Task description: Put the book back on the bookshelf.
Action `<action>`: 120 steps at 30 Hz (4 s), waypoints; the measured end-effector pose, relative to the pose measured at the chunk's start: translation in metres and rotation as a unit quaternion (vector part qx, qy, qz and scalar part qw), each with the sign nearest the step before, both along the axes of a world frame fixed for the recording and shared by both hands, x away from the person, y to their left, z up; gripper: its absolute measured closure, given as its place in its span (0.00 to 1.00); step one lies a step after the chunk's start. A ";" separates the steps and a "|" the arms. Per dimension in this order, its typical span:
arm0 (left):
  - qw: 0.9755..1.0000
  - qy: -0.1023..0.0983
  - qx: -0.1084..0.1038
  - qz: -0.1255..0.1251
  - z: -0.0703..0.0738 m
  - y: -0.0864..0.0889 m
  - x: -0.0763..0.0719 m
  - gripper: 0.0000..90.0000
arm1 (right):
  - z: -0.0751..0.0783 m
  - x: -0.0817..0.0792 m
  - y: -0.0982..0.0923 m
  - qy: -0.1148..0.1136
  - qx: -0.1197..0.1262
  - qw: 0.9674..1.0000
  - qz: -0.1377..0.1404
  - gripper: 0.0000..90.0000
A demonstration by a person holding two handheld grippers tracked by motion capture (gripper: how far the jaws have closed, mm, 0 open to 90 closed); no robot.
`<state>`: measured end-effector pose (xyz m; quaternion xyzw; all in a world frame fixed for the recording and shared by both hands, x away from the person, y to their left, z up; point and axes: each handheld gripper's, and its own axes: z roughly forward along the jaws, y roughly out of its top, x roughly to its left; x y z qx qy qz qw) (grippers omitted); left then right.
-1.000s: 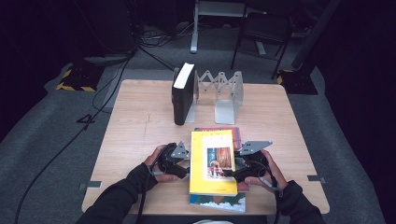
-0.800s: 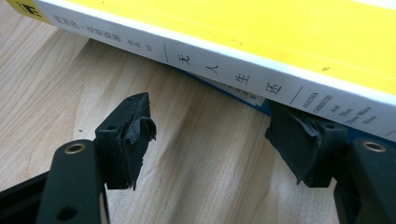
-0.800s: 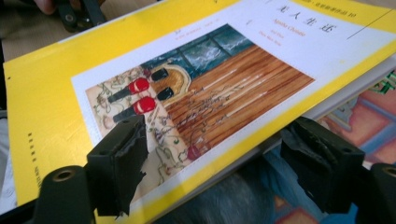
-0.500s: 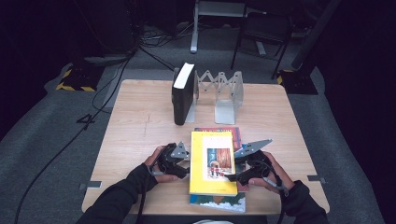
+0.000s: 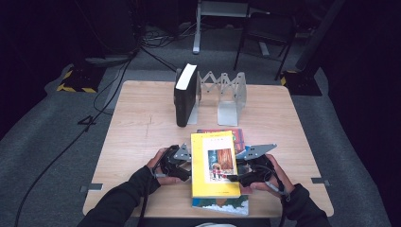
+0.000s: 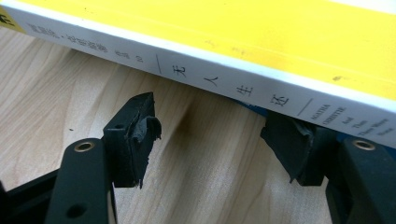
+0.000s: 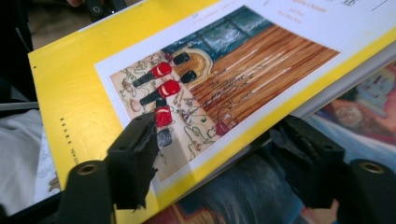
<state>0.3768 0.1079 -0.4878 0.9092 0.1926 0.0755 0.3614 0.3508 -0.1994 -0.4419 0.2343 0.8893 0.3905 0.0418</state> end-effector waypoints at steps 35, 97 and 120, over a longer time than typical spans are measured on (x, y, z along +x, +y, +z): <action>0.997 0.012 -0.027 0.067 0.001 0.011 0.034 0.41 | 0.014 -0.006 -0.003 -0.096 0.077 0.992 0.033 0.87; 0.980 -0.068 -0.185 -0.019 0.129 -0.017 0.039 0.63 | 0.047 -0.009 -0.027 -0.245 0.125 0.961 -0.013 0.68; 0.990 -0.078 -0.119 -0.023 0.085 -0.013 -0.006 0.45 | 0.043 -0.027 -0.041 -0.248 0.124 0.961 -0.001 0.95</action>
